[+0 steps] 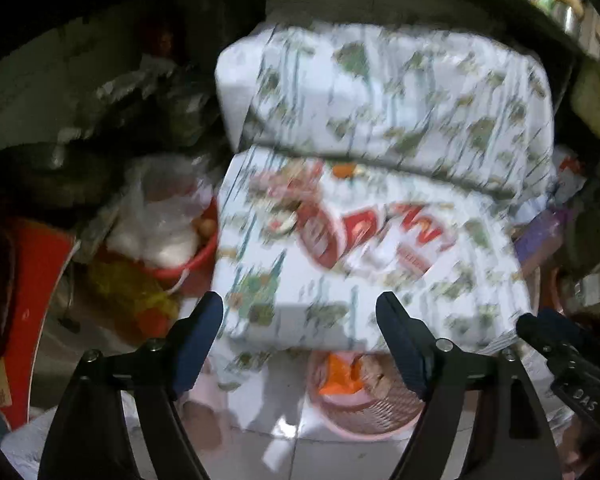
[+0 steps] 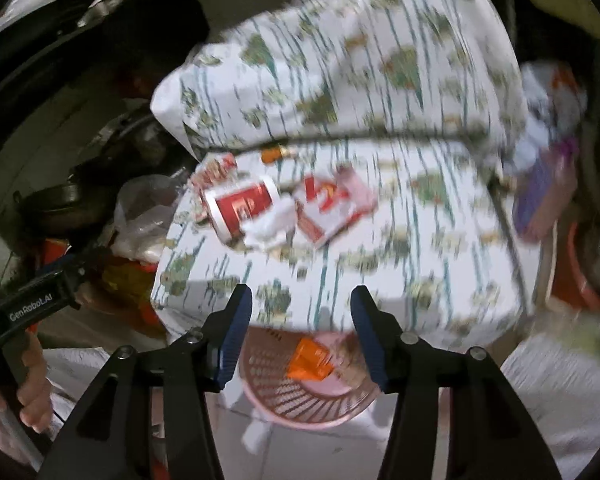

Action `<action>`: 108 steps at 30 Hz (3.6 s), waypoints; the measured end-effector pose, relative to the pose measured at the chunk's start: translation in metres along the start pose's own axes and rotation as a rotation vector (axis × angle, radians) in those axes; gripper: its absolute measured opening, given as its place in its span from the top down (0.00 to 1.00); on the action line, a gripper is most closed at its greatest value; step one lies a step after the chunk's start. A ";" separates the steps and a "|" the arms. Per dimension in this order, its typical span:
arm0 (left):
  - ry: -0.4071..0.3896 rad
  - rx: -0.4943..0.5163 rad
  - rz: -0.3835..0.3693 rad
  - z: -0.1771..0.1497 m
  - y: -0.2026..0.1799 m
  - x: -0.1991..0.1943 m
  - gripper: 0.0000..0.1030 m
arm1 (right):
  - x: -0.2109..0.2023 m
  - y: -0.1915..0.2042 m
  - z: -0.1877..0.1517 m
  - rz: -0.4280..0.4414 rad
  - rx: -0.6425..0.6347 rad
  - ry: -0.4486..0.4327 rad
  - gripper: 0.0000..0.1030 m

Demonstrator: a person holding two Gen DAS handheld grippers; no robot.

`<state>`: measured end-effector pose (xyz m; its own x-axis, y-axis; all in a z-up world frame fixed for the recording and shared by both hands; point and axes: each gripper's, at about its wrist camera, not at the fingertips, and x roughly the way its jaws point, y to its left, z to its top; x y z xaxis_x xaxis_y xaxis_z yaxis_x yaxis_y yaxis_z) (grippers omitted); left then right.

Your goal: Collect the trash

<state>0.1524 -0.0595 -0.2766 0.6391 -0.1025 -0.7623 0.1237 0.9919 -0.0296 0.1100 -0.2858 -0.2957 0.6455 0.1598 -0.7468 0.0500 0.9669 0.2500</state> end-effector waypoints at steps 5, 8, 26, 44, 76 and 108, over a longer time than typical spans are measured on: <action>-0.034 0.091 0.035 0.038 -0.028 -0.002 0.17 | -0.011 -0.007 0.041 -0.055 -0.053 -0.073 0.40; -0.032 0.129 0.041 0.061 -0.042 -0.009 0.17 | -0.002 -0.013 0.053 -0.074 -0.090 -0.065 0.40; -0.088 0.106 -0.010 0.123 -0.023 0.017 0.17 | 0.060 -0.038 0.118 -0.103 -0.023 -0.024 0.39; 0.283 -0.040 -0.165 0.115 0.026 0.155 0.17 | 0.146 -0.052 0.118 -0.006 0.076 0.180 0.38; 0.493 0.083 -0.132 0.073 -0.037 0.214 0.81 | 0.181 -0.073 0.112 -0.026 0.156 0.344 0.38; 0.162 0.130 -0.392 0.115 -0.035 0.128 0.97 | 0.142 0.034 0.100 0.150 -0.422 0.116 0.19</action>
<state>0.3172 -0.1164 -0.2986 0.3989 -0.4459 -0.8013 0.4346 0.8614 -0.2630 0.2792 -0.2502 -0.3314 0.5308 0.3019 -0.7919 -0.3679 0.9239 0.1056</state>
